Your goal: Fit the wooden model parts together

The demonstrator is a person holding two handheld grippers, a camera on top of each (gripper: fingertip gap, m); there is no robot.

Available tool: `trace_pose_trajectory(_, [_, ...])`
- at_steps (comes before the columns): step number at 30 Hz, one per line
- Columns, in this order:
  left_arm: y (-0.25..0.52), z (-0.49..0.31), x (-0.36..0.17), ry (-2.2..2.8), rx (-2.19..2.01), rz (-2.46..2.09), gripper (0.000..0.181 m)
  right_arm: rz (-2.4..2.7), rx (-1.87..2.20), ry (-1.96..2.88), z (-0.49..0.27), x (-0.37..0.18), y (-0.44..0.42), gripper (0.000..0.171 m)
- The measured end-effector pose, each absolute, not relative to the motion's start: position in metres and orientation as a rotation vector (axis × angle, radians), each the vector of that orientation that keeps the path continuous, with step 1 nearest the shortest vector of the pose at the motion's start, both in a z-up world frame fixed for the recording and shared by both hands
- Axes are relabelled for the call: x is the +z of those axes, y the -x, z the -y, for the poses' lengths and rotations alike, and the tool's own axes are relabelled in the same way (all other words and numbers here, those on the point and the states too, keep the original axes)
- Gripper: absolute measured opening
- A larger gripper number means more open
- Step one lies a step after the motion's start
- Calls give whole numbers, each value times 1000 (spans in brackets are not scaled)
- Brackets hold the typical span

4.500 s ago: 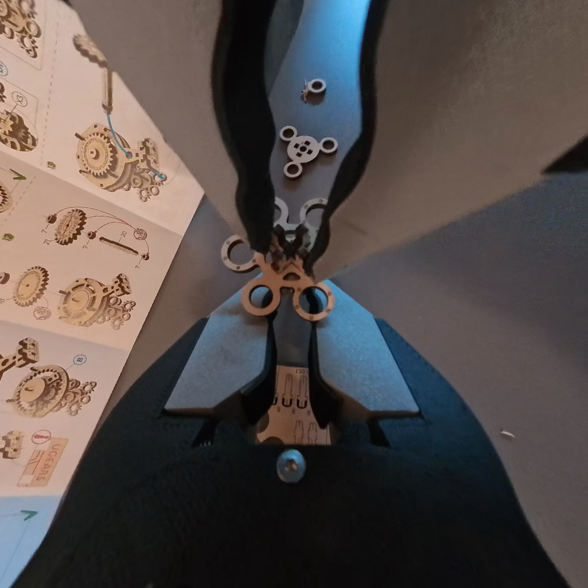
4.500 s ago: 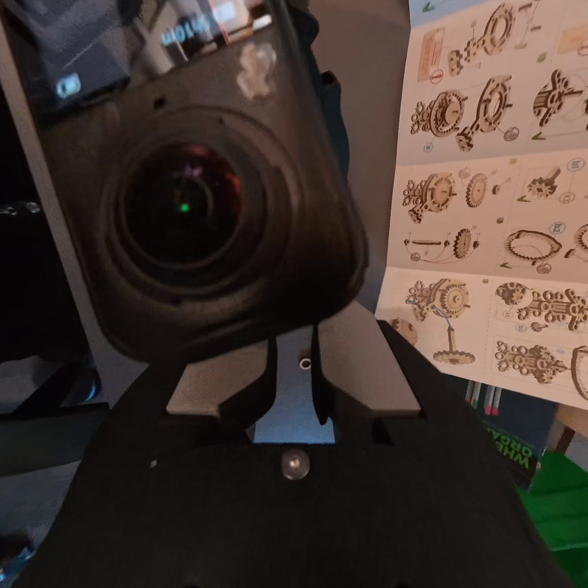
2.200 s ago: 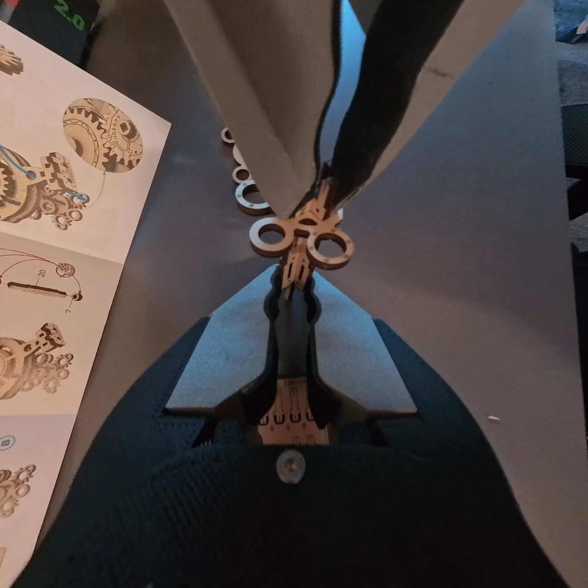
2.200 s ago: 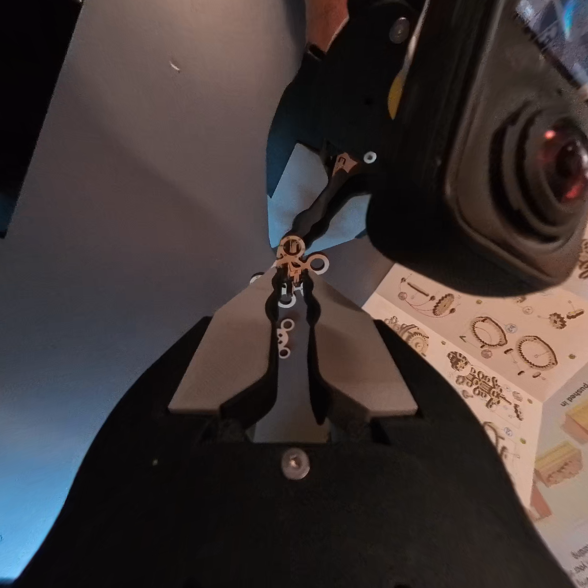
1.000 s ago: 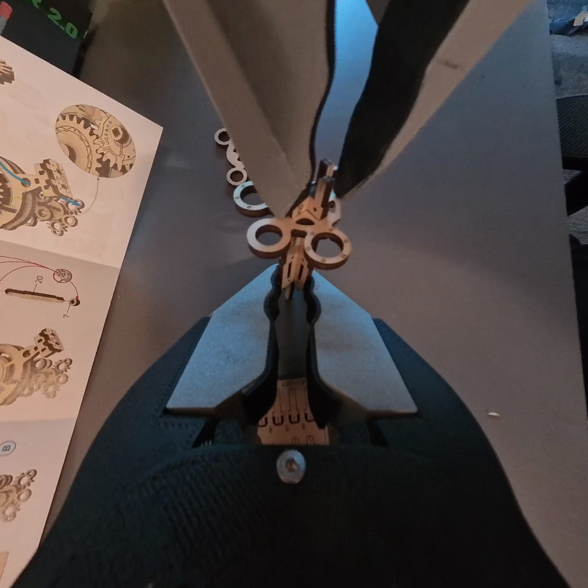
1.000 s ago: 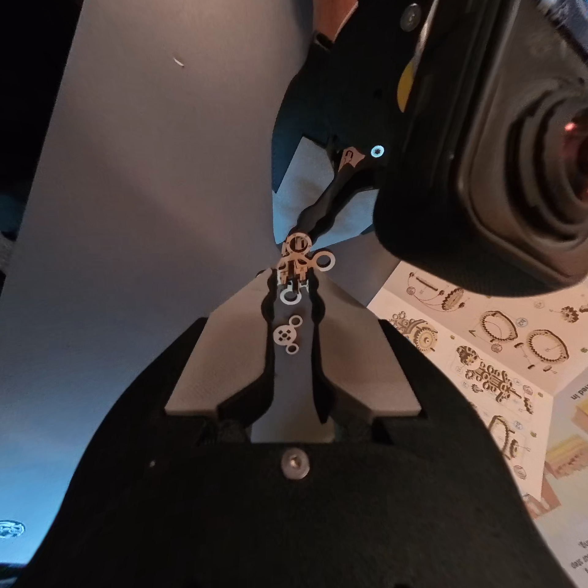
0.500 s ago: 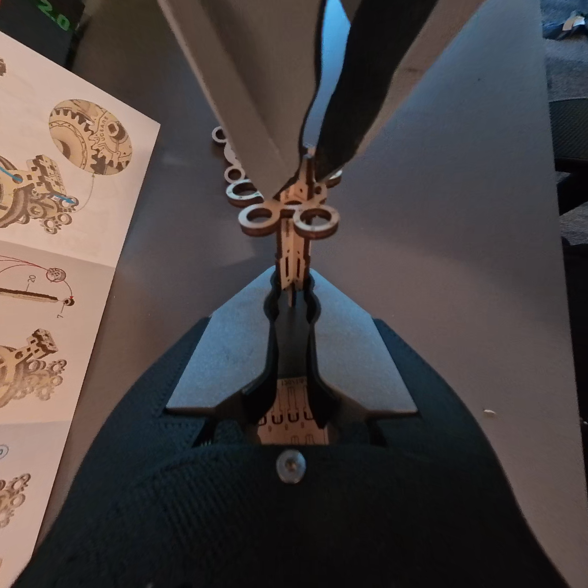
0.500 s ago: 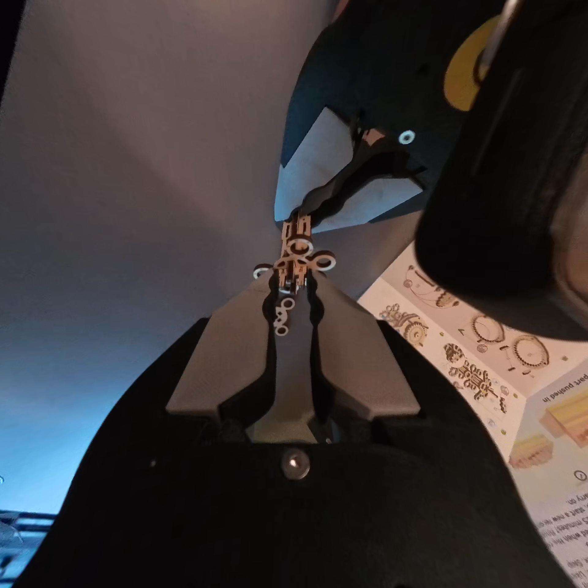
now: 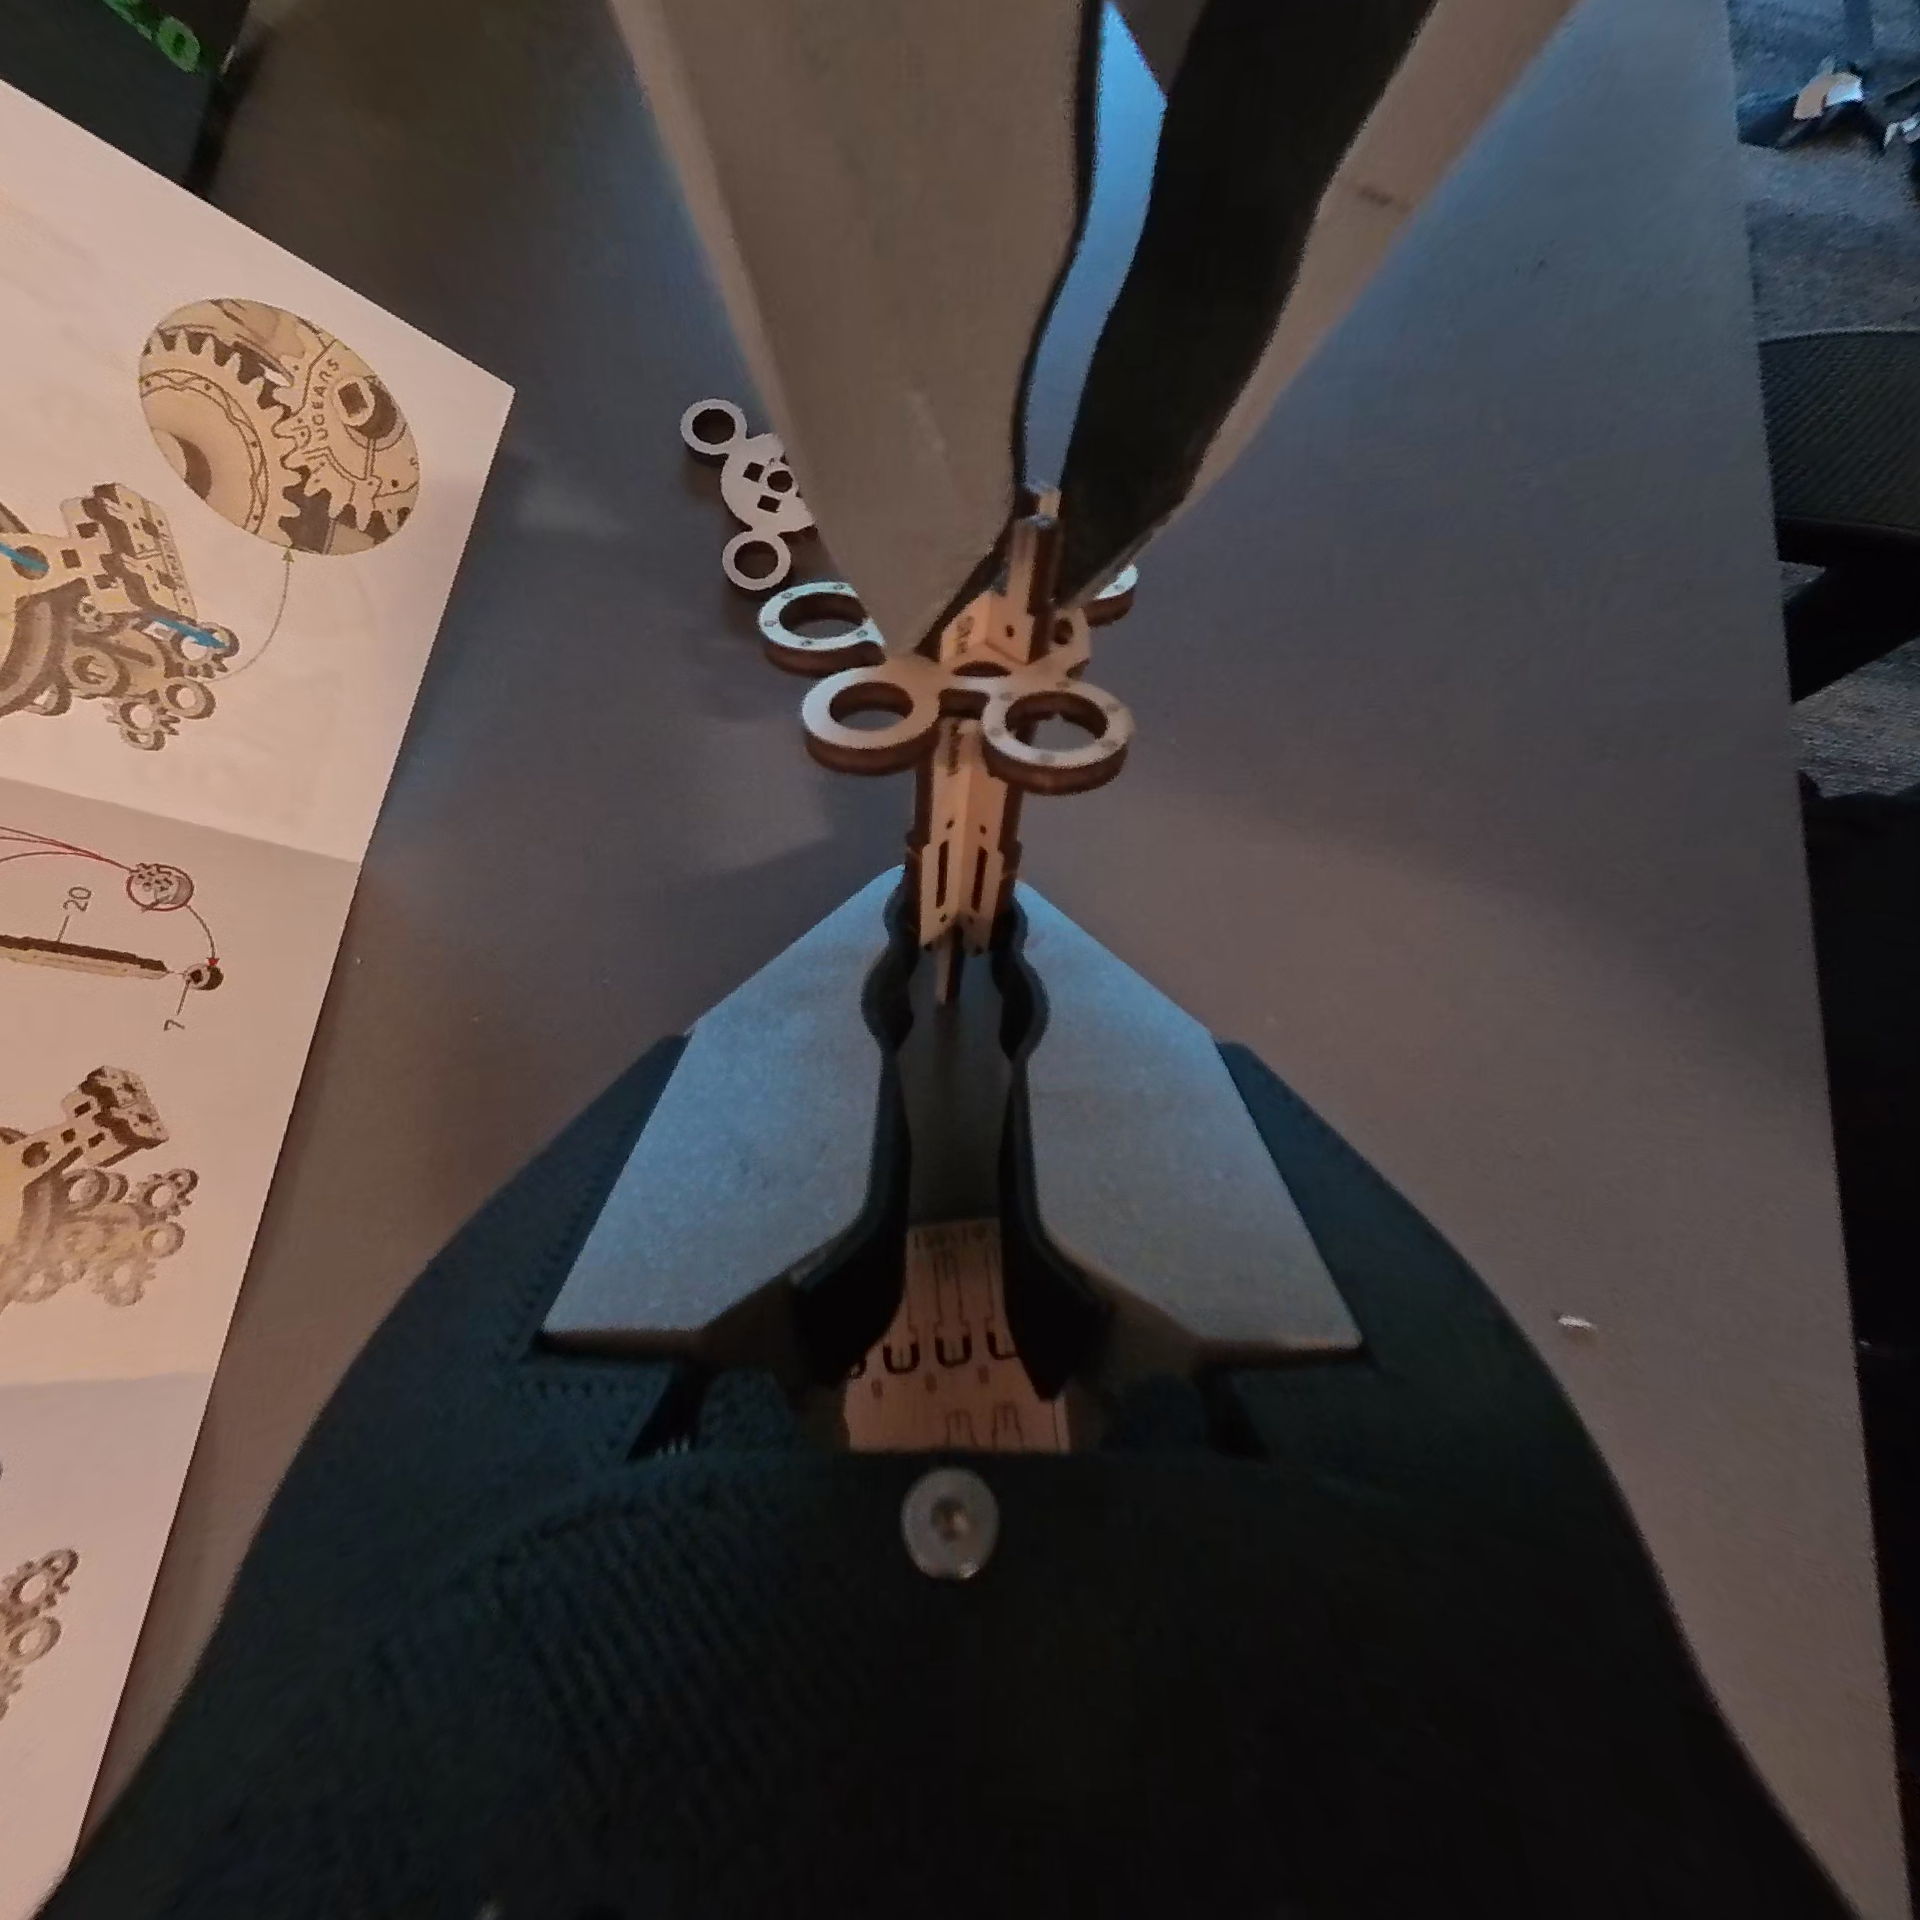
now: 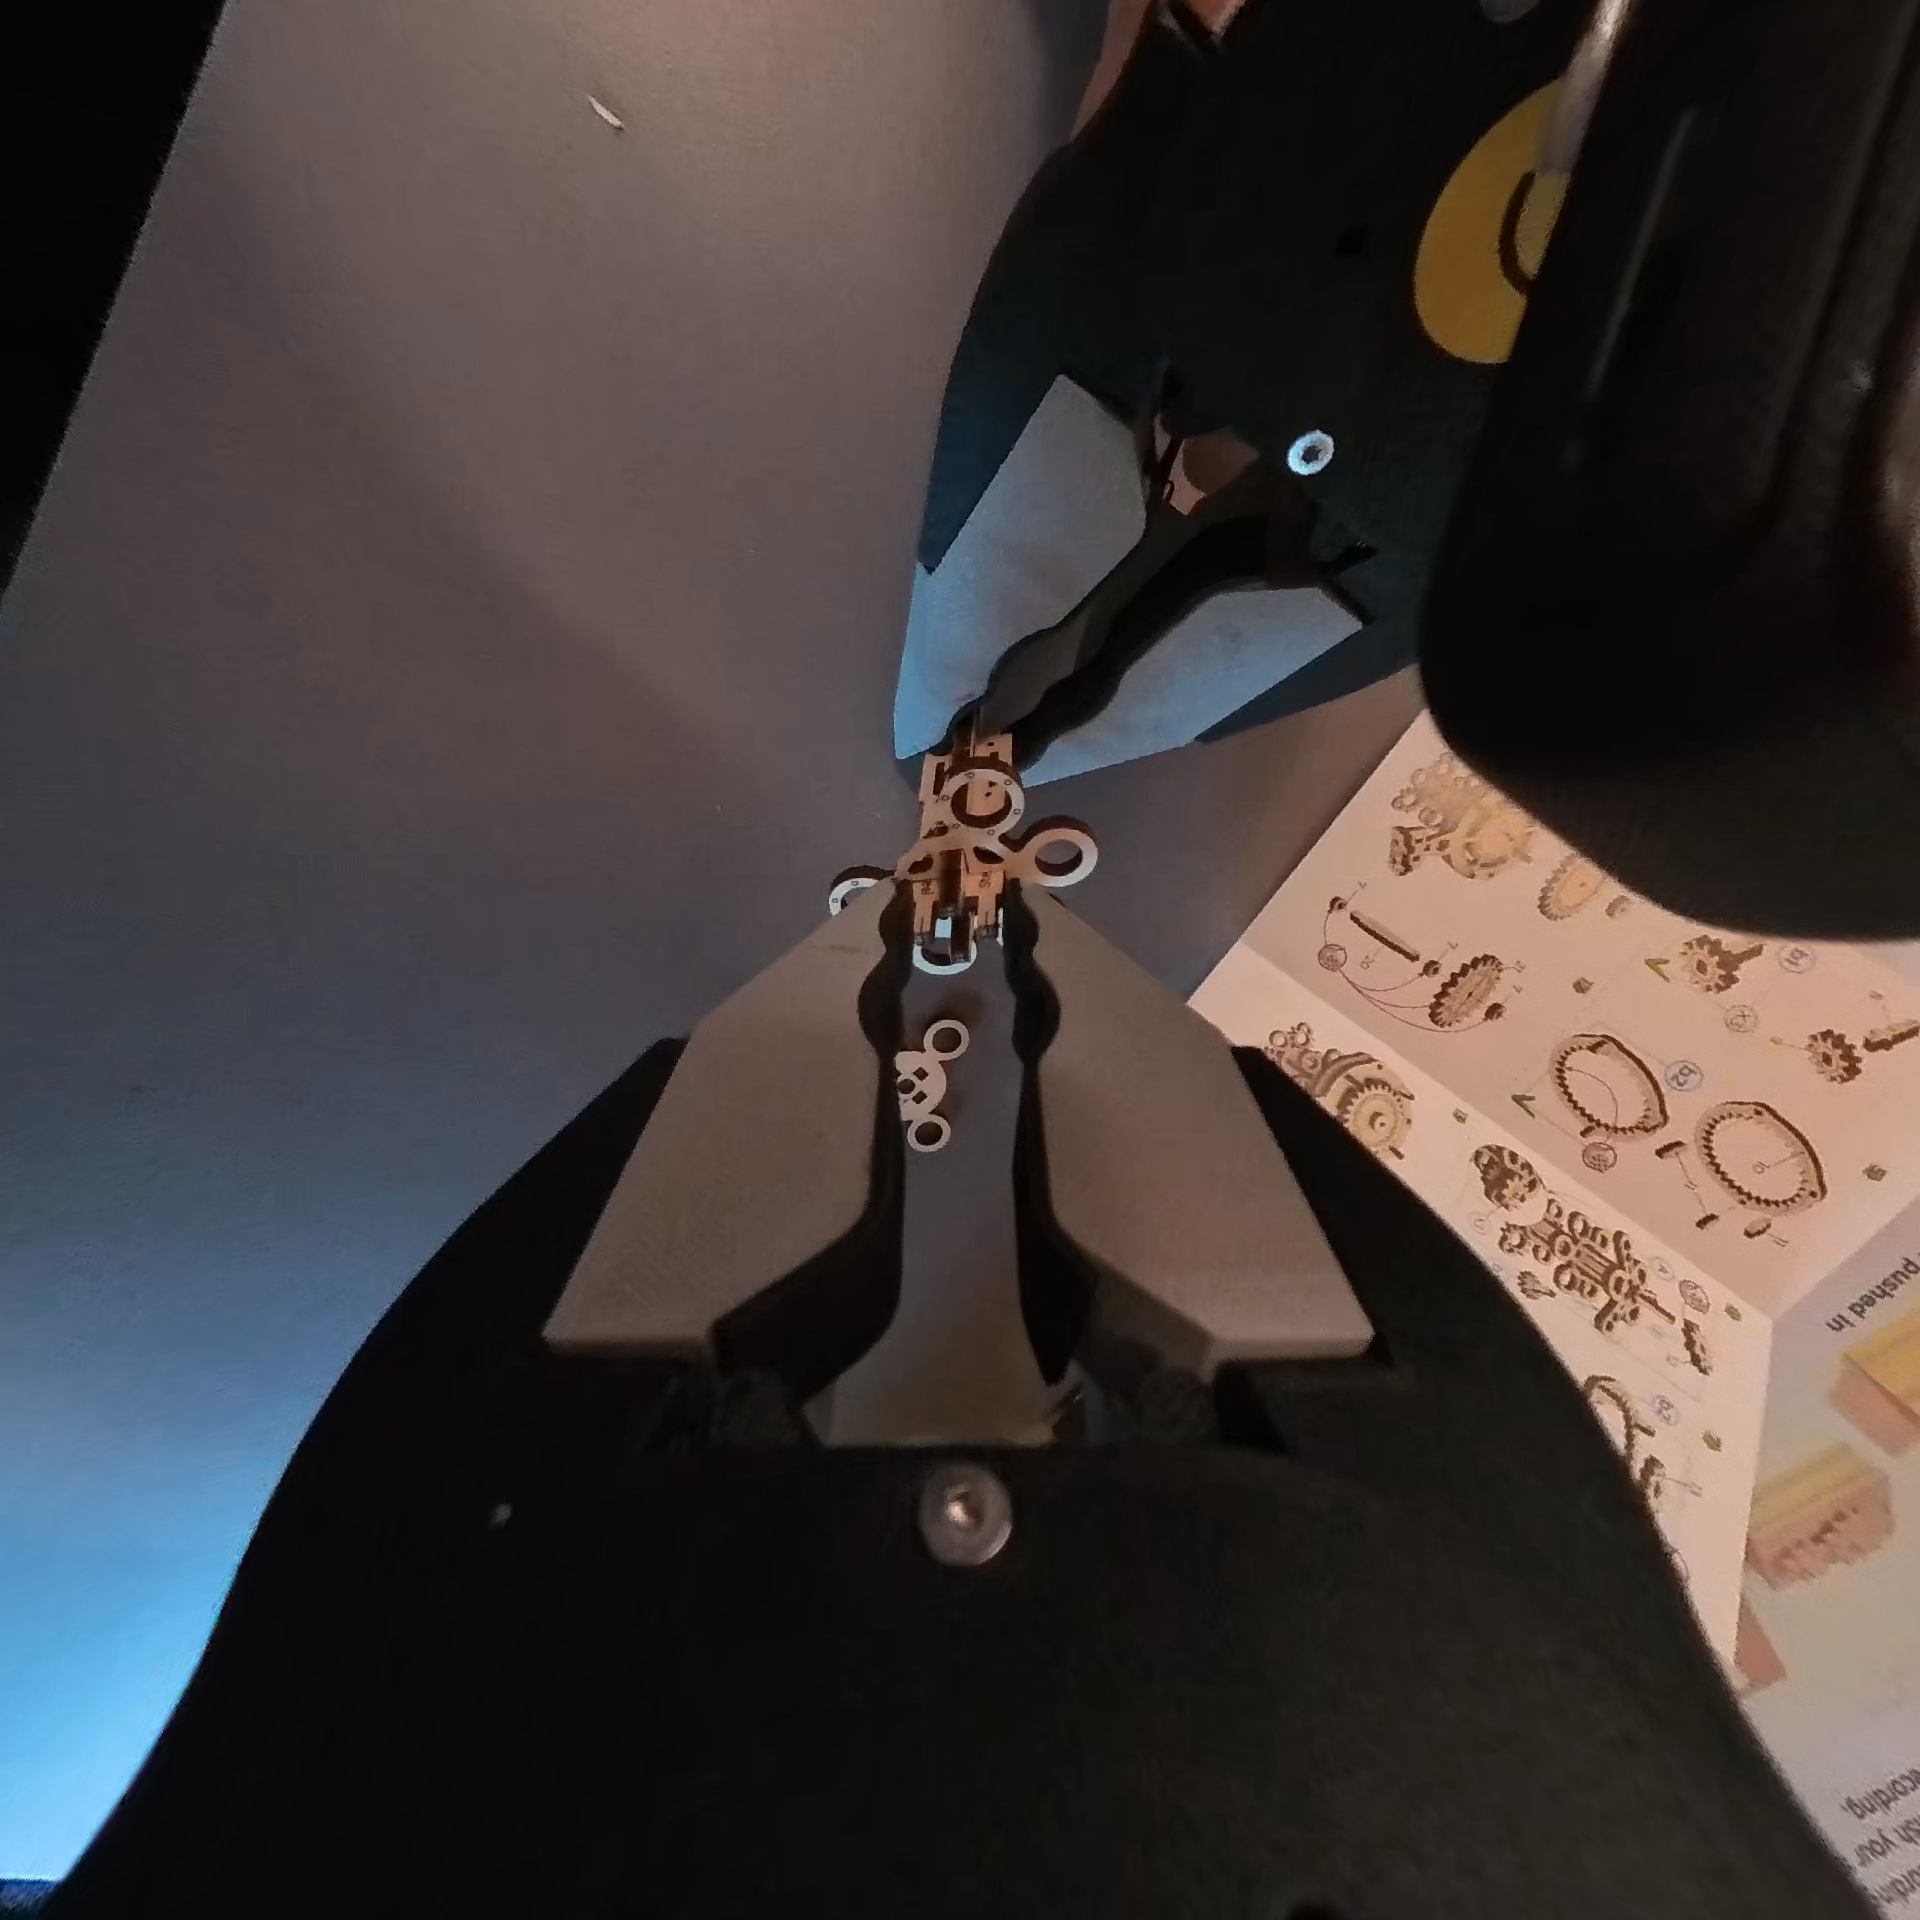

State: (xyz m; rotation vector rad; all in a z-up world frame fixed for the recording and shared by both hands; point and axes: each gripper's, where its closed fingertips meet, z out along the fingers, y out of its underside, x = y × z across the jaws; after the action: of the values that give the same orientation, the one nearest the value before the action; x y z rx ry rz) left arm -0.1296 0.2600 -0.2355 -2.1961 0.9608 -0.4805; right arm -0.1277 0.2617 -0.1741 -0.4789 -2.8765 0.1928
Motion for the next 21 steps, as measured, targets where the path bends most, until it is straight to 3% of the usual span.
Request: trace_pose_trajectory(21, [130,-260,-236,2200,-485,-951,11,2820,268,532,-262,-176,129,13])
